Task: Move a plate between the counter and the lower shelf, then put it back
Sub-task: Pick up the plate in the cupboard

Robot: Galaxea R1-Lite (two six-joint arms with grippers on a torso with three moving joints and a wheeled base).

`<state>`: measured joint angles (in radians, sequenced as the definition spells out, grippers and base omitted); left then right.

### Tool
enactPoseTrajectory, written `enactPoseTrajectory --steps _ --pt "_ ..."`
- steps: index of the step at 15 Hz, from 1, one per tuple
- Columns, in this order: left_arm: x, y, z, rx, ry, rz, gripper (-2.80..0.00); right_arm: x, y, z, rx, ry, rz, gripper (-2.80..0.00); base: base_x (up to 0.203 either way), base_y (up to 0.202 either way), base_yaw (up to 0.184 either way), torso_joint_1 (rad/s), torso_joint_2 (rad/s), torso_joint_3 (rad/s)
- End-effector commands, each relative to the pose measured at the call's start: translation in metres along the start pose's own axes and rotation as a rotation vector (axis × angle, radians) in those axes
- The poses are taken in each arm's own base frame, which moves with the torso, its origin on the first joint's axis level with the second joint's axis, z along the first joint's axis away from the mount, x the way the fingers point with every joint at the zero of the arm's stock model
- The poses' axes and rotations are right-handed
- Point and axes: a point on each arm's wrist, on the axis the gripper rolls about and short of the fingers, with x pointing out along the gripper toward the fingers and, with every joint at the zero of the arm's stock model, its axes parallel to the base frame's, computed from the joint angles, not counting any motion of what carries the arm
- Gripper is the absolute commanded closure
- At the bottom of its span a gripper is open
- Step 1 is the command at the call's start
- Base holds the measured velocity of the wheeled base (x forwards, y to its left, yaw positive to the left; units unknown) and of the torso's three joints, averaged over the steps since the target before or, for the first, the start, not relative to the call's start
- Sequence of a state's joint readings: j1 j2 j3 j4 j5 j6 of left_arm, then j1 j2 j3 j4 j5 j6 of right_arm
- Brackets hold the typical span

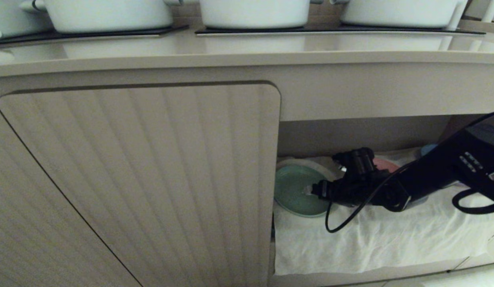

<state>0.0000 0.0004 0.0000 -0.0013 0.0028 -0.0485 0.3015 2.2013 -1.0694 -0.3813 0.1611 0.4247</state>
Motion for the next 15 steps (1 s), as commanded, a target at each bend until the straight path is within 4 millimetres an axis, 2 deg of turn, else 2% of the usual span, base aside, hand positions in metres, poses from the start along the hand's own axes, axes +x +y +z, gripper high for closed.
enactPoseTrajectory --steps 1,11,12,15 --pt "0.0 0.0 0.0 -0.001 -0.001 0.0 0.0 0.0019 0.0009 0.0001 -0.002 0.012 -0.042 -2.8 0.0 0.0 0.0 0.0 0.0 0.0" --pt "0.0 0.0 0.0 -0.001 -0.001 0.0 0.0 0.0027 -0.0012 -0.0041 -0.002 0.046 -0.069 -2.8 0.0 0.0 0.0 0.0 0.0 0.0" --pt "0.0 0.0 0.0 -0.001 -0.001 0.0 0.0 0.0027 -0.0012 -0.0041 -0.005 0.044 -0.071 0.0 0.0 0.0 0.0 0.0 0.0 0.0" --pt "0.0 0.0 0.0 -0.001 -0.001 0.0 0.0 0.0049 -0.001 -0.0022 -0.006 0.038 -0.076 0.0 0.0 0.0 0.0 0.0 0.0 0.0"
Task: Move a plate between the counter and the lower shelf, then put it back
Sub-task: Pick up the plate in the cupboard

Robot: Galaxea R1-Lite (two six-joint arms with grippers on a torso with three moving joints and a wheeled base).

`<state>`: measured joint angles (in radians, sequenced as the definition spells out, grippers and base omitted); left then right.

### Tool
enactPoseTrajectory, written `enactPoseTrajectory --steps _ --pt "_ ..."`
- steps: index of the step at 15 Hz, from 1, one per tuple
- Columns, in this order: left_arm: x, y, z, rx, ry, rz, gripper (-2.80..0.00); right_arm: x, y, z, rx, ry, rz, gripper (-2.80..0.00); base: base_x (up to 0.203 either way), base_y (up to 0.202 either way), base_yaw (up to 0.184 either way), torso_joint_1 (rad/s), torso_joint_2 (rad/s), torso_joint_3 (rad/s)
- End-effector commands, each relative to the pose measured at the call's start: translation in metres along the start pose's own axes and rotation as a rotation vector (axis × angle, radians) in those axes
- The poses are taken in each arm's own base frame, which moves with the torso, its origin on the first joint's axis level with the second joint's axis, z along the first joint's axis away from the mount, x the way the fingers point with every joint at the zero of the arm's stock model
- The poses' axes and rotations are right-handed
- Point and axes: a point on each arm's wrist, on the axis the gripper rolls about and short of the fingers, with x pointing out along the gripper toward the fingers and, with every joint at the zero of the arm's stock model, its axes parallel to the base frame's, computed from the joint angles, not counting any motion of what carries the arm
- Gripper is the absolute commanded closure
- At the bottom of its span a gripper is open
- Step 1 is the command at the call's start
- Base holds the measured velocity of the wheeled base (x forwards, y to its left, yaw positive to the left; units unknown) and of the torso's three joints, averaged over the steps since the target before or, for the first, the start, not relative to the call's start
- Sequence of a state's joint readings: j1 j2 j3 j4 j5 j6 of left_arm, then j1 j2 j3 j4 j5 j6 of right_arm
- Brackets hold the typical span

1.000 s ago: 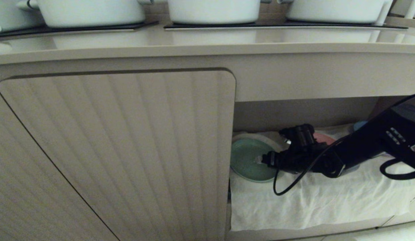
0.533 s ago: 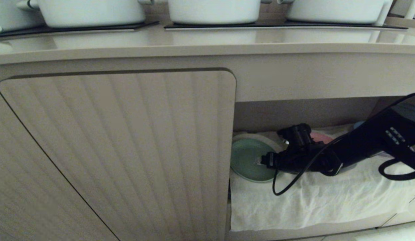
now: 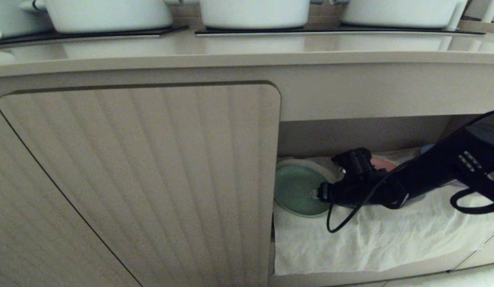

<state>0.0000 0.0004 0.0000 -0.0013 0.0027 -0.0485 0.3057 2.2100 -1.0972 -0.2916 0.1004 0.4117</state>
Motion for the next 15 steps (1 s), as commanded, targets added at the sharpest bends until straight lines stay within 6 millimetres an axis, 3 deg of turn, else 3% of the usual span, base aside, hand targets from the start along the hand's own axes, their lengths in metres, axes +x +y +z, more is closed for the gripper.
enactPoseTrajectory --steps 1,15 --pt "0.0 0.0 0.0 -0.001 -0.001 0.0 0.0 0.0024 0.0007 0.0011 0.001 -0.005 0.005 0.0 0.0 0.0 0.0 0.0 0.0 0.0" --pt "0.0 0.0 0.0 -0.001 -0.001 0.0 0.0 -0.0004 0.0004 -0.0003 0.002 0.001 0.003 0.0 0.0 0.0 0.0 0.0 0.0 0.0"
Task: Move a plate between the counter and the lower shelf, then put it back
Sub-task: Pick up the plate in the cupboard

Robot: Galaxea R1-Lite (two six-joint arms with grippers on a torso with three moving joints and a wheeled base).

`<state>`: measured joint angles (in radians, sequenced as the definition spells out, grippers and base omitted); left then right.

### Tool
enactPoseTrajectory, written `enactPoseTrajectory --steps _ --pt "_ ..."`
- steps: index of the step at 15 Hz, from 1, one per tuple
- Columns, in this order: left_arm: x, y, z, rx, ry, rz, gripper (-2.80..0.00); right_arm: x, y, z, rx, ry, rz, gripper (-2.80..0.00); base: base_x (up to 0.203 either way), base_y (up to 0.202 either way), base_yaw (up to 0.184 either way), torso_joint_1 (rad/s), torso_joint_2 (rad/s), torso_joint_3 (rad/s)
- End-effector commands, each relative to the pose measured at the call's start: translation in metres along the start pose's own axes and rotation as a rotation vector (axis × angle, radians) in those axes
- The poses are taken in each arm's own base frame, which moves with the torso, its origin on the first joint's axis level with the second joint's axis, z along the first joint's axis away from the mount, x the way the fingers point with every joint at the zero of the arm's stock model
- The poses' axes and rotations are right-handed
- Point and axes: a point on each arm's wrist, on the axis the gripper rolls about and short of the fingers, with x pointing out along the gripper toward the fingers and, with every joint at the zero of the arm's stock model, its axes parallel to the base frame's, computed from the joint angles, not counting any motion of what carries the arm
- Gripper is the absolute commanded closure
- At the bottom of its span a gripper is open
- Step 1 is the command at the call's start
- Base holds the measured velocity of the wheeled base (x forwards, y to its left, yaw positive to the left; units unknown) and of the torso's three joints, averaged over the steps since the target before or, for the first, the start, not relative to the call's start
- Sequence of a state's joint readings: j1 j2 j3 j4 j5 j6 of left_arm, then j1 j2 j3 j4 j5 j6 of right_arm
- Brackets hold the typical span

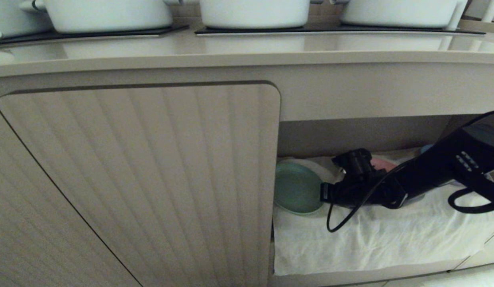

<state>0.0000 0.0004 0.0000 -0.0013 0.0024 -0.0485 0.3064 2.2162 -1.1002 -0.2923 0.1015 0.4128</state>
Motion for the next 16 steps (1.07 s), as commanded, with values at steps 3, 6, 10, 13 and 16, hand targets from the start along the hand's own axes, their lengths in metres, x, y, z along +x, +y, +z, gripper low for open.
enactPoseTrajectory --steps 3,6,10,13,16 --pt "0.0 0.0 0.0 -0.001 -0.001 0.001 0.0 -0.008 0.001 0.0 0.001 0.011 -0.003 0.0 0.0 0.0 0.0 0.0 0.0 0.0" --pt "0.0 0.0 0.0 -0.001 -0.001 0.001 0.0 -0.014 0.0 -0.004 0.0 0.02 -0.007 0.0 0.0 0.0 0.0 0.0 0.0 0.0" --pt "0.0 0.0 0.0 -0.001 -0.001 0.001 0.0 -0.023 0.0 -0.004 0.002 0.014 -0.006 0.0 0.0 0.0 0.0 0.0 0.0 0.0" --pt "0.0 0.0 0.0 -0.001 -0.001 0.001 0.0 -0.031 0.0 -0.004 0.001 0.006 -0.004 0.0 0.0 0.0 0.0 0.0 0.0 0.0" --pt "0.0 0.0 0.0 -0.001 -0.001 0.001 0.0 -0.039 -0.003 -0.006 0.007 0.006 -0.01 0.0 0.0 0.0 0.0 0.0 0.0 0.0"
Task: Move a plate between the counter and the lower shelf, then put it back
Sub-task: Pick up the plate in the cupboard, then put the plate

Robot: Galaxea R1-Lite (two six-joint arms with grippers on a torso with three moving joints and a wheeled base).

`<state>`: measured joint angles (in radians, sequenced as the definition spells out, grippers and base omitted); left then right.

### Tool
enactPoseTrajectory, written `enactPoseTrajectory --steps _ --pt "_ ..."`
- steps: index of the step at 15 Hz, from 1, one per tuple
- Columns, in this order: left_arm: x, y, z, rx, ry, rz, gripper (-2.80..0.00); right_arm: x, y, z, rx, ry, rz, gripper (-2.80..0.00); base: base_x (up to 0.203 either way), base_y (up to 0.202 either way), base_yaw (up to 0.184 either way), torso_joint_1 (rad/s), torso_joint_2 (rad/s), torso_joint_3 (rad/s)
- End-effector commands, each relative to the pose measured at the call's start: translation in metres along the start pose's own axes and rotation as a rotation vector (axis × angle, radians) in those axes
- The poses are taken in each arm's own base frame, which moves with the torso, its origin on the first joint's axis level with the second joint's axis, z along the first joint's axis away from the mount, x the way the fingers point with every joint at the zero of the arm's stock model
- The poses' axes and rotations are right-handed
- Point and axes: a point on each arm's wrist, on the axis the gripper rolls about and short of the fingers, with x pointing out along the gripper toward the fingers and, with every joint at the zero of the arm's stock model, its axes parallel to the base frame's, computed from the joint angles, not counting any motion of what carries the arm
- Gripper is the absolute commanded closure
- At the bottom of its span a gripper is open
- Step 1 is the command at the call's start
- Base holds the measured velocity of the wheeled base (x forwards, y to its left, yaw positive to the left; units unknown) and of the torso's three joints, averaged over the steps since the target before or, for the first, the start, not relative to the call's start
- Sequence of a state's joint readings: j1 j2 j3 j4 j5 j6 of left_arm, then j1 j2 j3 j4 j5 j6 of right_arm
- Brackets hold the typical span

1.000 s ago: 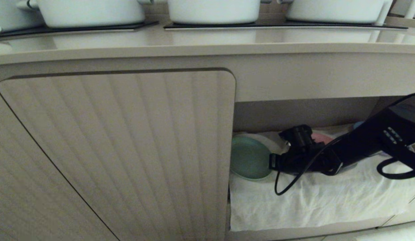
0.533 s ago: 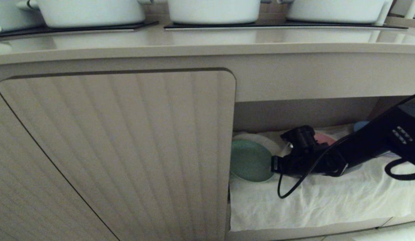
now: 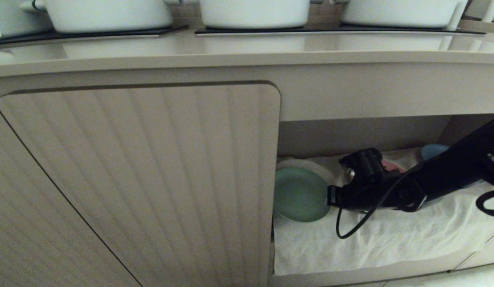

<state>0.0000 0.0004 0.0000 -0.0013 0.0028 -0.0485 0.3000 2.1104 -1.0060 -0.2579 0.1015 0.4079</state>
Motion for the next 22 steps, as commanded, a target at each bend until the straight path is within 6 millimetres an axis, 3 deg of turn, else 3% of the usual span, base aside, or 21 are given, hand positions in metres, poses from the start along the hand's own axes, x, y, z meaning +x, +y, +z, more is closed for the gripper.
enactPoseTrajectory --steps 1,14,22 --pt "0.0 0.0 0.0 -0.001 -0.001 0.0 0.0 -0.011 -0.002 0.002 0.007 -0.019 0.002 0.0 0.0 0.0 0.0 0.0 0.0 0.0" --pt "0.0 0.0 0.0 -0.001 -0.001 0.0 0.0 -0.057 -0.031 -0.017 -0.017 0.012 -0.059 0.0 0.0 0.0 0.0 0.0 0.0 0.0" --pt "0.0 0.0 0.0 -0.001 -0.001 0.0 0.0 -0.079 -0.031 -0.028 -0.018 0.002 -0.052 0.0 0.0 0.0 0.0 0.0 0.0 0.0"
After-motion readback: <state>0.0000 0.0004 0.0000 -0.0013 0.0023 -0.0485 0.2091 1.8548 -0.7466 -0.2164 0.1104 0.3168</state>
